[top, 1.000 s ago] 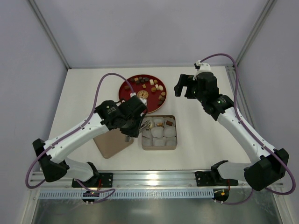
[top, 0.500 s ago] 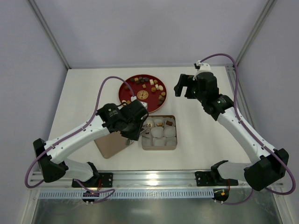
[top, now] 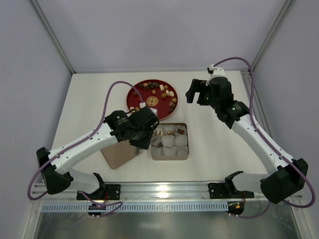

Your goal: Pack the chocolate

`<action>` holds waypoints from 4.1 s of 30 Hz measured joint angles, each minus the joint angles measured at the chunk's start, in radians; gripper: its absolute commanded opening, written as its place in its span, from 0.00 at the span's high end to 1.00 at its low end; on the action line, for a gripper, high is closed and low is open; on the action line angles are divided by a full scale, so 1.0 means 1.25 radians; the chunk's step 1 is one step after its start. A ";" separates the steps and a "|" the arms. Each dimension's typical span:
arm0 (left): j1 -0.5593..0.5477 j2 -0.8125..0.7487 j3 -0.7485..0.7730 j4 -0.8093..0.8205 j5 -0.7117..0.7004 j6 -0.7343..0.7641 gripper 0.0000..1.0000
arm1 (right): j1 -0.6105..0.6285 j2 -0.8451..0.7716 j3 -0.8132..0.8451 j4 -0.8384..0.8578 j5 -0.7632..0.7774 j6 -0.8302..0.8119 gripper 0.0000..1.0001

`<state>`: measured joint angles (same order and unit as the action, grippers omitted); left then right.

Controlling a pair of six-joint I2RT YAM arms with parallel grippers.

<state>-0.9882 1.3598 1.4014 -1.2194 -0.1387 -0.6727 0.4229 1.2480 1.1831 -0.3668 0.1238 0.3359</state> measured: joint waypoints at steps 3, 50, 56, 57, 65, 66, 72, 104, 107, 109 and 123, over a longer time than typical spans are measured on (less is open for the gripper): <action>0.000 0.000 0.000 0.000 0.000 0.000 0.67 | 0.000 0.000 0.000 0.000 0.000 0.000 0.00; 0.447 0.453 0.454 0.056 -0.044 0.210 0.62 | 0.000 0.007 0.000 0.005 -0.030 0.006 0.00; 0.448 0.482 0.454 0.061 -0.031 0.210 0.63 | 0.000 0.007 0.000 0.005 -0.030 0.006 0.00; 0.448 0.485 0.454 0.064 -0.028 0.209 0.64 | 0.000 0.007 0.000 0.005 -0.030 0.005 0.00; 0.448 0.487 0.446 0.077 -0.018 0.209 0.65 | 0.000 0.007 0.000 0.005 -0.029 0.005 0.00; 0.448 0.487 0.444 0.080 -0.017 0.209 0.65 | 0.000 0.007 0.000 0.005 -0.029 0.006 0.00; 0.448 0.491 0.431 0.084 -0.017 0.209 0.65 | 0.000 0.007 0.000 0.005 -0.029 0.005 0.00; 0.447 0.513 0.414 0.087 -0.006 0.210 0.68 | -0.001 0.007 0.000 0.005 -0.025 0.005 0.00; 0.447 0.517 0.414 0.087 -0.005 0.211 0.70 | -0.001 0.007 0.000 0.005 -0.024 0.005 0.00; 0.447 0.518 0.414 0.087 -0.005 0.210 0.71 | -0.001 0.007 0.000 0.005 -0.024 0.005 0.00; 0.438 0.517 0.433 0.073 -0.005 0.213 0.73 | -0.001 0.007 0.000 0.005 -0.024 0.005 0.00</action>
<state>-0.4408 2.0064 1.9430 -1.1278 -0.1455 -0.4065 0.4213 1.2568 1.1831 -0.3603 0.0940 0.3428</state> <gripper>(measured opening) 0.290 0.996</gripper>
